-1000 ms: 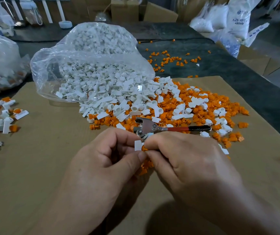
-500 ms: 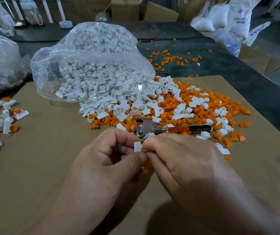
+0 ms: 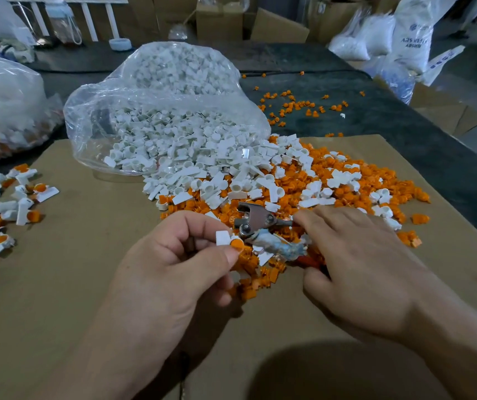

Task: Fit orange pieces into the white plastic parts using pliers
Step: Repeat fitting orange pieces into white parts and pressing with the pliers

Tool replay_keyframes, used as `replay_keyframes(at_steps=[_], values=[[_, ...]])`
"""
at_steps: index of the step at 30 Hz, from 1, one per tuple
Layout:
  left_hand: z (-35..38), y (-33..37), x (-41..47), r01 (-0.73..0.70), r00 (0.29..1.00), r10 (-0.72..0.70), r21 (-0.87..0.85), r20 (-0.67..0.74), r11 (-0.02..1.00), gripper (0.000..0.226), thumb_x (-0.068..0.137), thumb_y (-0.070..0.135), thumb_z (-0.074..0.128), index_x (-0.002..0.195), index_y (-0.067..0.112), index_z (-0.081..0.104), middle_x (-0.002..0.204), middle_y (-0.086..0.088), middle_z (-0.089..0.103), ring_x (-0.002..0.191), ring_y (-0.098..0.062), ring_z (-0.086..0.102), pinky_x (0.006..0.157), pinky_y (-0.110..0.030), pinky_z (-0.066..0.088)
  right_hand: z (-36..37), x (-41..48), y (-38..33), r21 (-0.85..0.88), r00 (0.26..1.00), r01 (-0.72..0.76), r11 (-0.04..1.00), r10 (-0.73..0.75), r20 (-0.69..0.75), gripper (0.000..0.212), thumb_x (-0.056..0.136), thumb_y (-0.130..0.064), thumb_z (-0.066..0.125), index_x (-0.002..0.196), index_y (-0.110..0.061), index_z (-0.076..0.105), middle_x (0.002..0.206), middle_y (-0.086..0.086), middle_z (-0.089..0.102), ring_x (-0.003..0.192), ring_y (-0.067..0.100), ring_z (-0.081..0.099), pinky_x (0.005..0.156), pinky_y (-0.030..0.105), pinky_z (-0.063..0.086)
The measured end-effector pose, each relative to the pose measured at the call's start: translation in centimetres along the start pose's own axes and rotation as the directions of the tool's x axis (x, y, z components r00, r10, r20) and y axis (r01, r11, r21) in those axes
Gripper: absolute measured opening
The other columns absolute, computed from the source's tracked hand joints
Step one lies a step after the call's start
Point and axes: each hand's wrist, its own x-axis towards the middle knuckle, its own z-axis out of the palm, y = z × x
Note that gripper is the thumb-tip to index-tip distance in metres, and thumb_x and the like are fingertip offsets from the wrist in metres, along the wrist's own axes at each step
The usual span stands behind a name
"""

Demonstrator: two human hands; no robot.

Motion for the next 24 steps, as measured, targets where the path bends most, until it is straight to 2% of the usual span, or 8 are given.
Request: replay_keyframes(at_steps=[3, 6, 9, 12, 14, 16, 21, 24], values=[[-0.1, -0.2, 0.3, 0.009, 1.000, -0.010, -0.075, -0.023, 0.997, 0.029, 0.054, 0.035, 0.078, 0.080, 0.022, 0.075, 0.058, -0.003, 0.061, 0.051, -0.012, 0.061, 0.046, -0.022, 0.050, -0.1, 0.4, -0.1, -0.041, 1.000, -0.016, 0.999, 0.015, -0.015, 0.068, 0.078, -0.054, 0.025, 0.142, -0.031, 0.020, 0.136, -0.007, 0.042, 0.121, 0.017, 0.035, 0.104, 0.037, 0.029], [-0.4, -0.4, 0.6, 0.026, 0.999, -0.029, -0.113, -0.028, 0.993, 0.030, 0.054, 0.032, 0.080, 0.081, 0.019, 0.074, 0.060, -0.005, 0.060, 0.052, -0.013, 0.060, 0.045, -0.021, 0.048, 0.2, 0.9, -0.6, -0.089, 0.999, -0.012, 0.996, 0.008, -0.049, 0.062, 0.078, -0.050, 0.026, 0.135, -0.029, 0.032, 0.114, -0.005, 0.053, 0.103, 0.019, 0.041, 0.095, 0.039, 0.034], [-0.6, -0.4, 0.9, 0.037, 0.999, -0.041, -0.146, -0.023, 0.989, 0.028, 0.054, 0.029, 0.081, 0.079, 0.019, 0.074, 0.061, -0.005, 0.062, 0.051, -0.013, 0.059, 0.043, -0.021, 0.048, 0.2, 1.2, -0.9, -0.075, 0.994, -0.032, 0.997, 0.023, -0.111, 0.049, 0.080, -0.048, 0.021, 0.118, -0.027, 0.043, 0.087, -0.007, 0.050, 0.083, 0.016, 0.041, 0.086, 0.039, 0.036], [-0.5, -0.4, 1.0, 0.036, 0.999, -0.039, -0.181, -0.017, 0.983, 0.018, 0.059, 0.015, 0.081, 0.075, 0.019, 0.074, 0.059, -0.005, 0.061, 0.049, -0.013, 0.058, 0.041, -0.021, 0.046, -0.5, 1.2, -0.8, 0.027, 0.979, -0.041, 0.999, 0.046, -0.197, 0.030, 0.078, -0.045, 0.025, 0.094, -0.028, 0.043, 0.066, -0.011, 0.043, 0.062, 0.011, 0.037, 0.068, 0.035, 0.033], [-0.5, -0.2, 1.0, 0.035, 0.999, -0.039, -0.214, -0.012, 0.976, 0.014, 0.062, 0.011, 0.078, 0.073, 0.019, 0.073, 0.058, -0.006, 0.059, 0.047, -0.014, 0.056, 0.040, -0.021, 0.045, -1.0, 0.9, -0.5, 0.102, 0.967, -0.056, 0.993, 0.079, -0.242, 0.026, 0.080, -0.047, 0.035, 0.094, -0.029, 0.046, 0.066, -0.011, 0.048, 0.061, 0.009, 0.042, 0.057, 0.032, 0.029], [-0.5, 0.0, 0.9, 0.022, 1.000, -0.025, -0.243, -0.008, 0.970, 0.017, 0.059, 0.010, 0.080, 0.073, 0.018, 0.073, 0.057, -0.006, 0.059, 0.048, -0.014, 0.056, 0.041, -0.021, 0.045, -1.3, 0.6, -0.3, 0.153, 0.958, -0.047, 0.987, 0.088, -0.273, 0.031, 0.078, -0.049, 0.042, 0.100, -0.030, 0.051, 0.074, -0.011, 0.054, 0.067, 0.011, 0.047, 0.055, 0.027, 0.032], [-0.6, 0.1, 1.0, -0.036, 0.999, 0.024, -0.281, -0.046, 0.959, 0.020, 0.058, 0.008, 0.080, 0.073, 0.020, 0.074, 0.059, -0.005, 0.060, 0.050, -0.012, 0.057, 0.042, -0.021, 0.045, -1.3, -0.1, -0.5, 0.126, 0.986, 0.079, 0.989, -0.059, -0.158, 0.042, 0.076, -0.054, 0.038, 0.111, -0.035, 0.051, 0.094, -0.014, 0.054, 0.088, 0.014, 0.046, 0.079, 0.036, 0.038], [-0.7, -0.3, 1.1, -0.082, 0.996, 0.072, -0.275, -0.047, 0.958, 0.025, 0.055, 0.022, 0.084, 0.077, 0.019, 0.074, 0.062, -0.004, 0.060, 0.053, -0.012, 0.059, 0.043, -0.021, 0.046, -1.3, -0.1, -0.7, 0.139, 0.988, 0.094, 0.986, -0.075, -0.137, 0.042, 0.079, -0.055, 0.042, 0.116, -0.037, 0.048, 0.098, -0.014, 0.054, 0.094, 0.014, 0.047, 0.085, 0.036, 0.037]])
